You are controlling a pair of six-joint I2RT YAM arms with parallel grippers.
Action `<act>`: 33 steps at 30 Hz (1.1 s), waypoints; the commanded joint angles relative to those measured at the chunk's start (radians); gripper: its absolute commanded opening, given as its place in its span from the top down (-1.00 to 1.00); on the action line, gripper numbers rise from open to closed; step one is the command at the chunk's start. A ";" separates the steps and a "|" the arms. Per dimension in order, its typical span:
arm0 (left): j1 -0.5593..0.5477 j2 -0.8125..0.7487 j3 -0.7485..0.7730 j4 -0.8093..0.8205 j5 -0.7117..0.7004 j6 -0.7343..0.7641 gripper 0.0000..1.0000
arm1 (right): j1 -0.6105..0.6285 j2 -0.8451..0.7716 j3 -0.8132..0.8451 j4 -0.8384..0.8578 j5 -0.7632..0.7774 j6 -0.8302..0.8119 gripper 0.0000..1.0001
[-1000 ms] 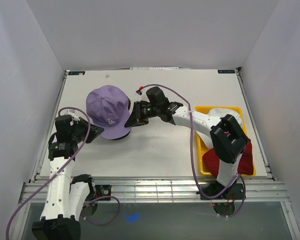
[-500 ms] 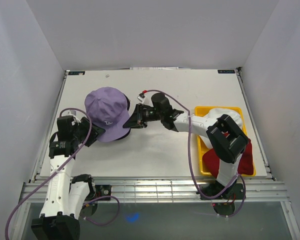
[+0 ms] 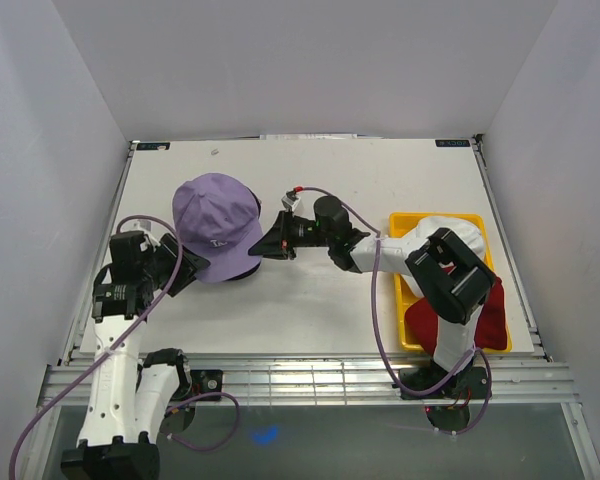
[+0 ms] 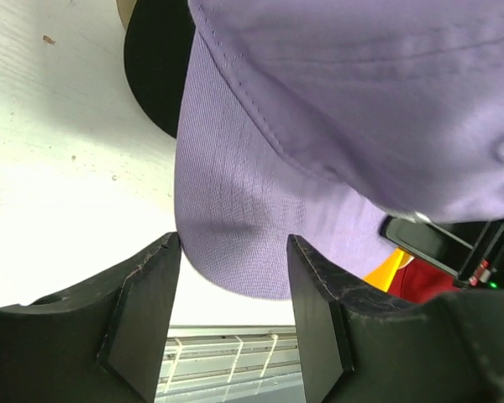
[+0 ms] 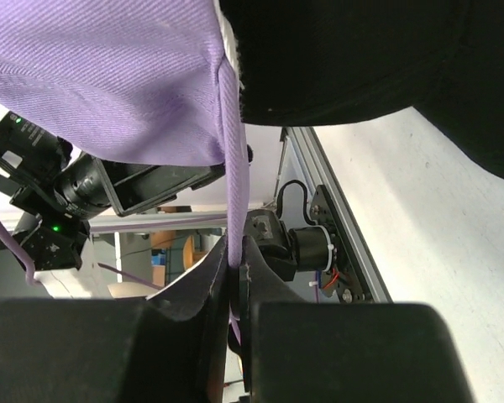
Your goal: Stack the hats
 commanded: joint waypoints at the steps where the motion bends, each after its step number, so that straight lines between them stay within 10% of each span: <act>1: -0.006 -0.034 0.071 -0.032 -0.007 0.010 -0.27 | -0.012 0.030 -0.029 0.076 0.040 0.037 0.84; 33: -0.060 0.367 0.560 0.217 -0.146 0.012 -0.34 | -0.033 0.167 -0.094 0.308 0.031 0.134 0.84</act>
